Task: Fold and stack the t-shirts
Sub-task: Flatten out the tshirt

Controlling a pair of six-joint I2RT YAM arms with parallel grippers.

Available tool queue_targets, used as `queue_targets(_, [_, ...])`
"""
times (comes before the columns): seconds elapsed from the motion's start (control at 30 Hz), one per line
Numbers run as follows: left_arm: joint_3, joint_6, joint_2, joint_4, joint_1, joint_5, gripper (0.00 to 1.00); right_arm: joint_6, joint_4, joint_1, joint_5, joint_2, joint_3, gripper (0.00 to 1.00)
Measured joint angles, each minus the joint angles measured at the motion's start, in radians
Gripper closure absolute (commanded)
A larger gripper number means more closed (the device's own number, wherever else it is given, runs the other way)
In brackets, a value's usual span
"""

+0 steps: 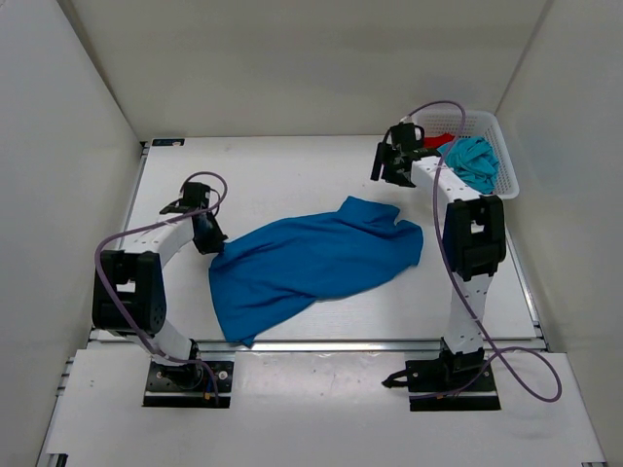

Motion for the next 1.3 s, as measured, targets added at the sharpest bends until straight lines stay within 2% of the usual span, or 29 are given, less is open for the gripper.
queue_targets(0.2, [0.018, 0.005, 0.011, 0.003, -0.001, 0.001, 1.00, 0.012, -0.034, -0.011, 0.048, 0.028, -0.047, 0.31])
queue_targets(0.43, [0.020, 0.006, 0.031, 0.000, -0.002, 0.002, 1.00, 0.042, -0.063, -0.014, 0.035, 0.028, -0.153, 0.31])
queue_targets(0.53, [0.020, 0.006, 0.031, 0.000, -0.003, 0.004, 1.00, 0.047, -0.050, -0.008, 0.028, 0.028, -0.177, 0.38])
queue_targets(0.57, [0.020, 0.006, 0.031, 0.002, -0.004, 0.004, 1.00, 0.049, -0.041, -0.008, 0.027, 0.027, -0.182, 0.43])
queue_targets(0.6, [0.020, 0.006, 0.031, 0.004, -0.005, 0.005, 1.00, 0.051, -0.031, -0.009, 0.026, 0.027, -0.182, 0.55])
queue_targets(0.7, [0.020, 0.008, 0.031, 0.010, -0.008, 0.008, 1.00, 0.058, 0.002, -0.010, 0.002, 0.035, -0.176, 0.95])
queue_targets(0.73, [0.021, 0.008, 0.031, 0.010, -0.008, 0.008, 1.00, 0.055, 0.004, -0.010, -0.004, 0.046, -0.162, 1.00])
queue_targets(0.83, [0.058, 0.019, 0.031, -0.004, -0.008, 0.008, 1.00, 0.048, 0.008, -0.014, -0.025, 0.091, -0.066, 1.00])
queue_targets(0.93, [0.179, 0.044, 0.034, -0.021, -0.007, -0.006, 1.00, 0.018, 0.027, -0.021, -0.058, 0.103, 0.042, 1.00])
queue_targets(1.13, [0.601, 0.103, 0.061, -0.023, -0.009, -0.042, 1.00, -0.089, 0.006, -0.071, -0.123, 0.091, 0.456, 1.00])
queue_targets(1.3, [0.874, 0.159, 0.025, 0.029, -0.020, -0.080, 1.00, -0.153, -0.012, -0.162, -0.185, -0.052, 0.706, 1.00])
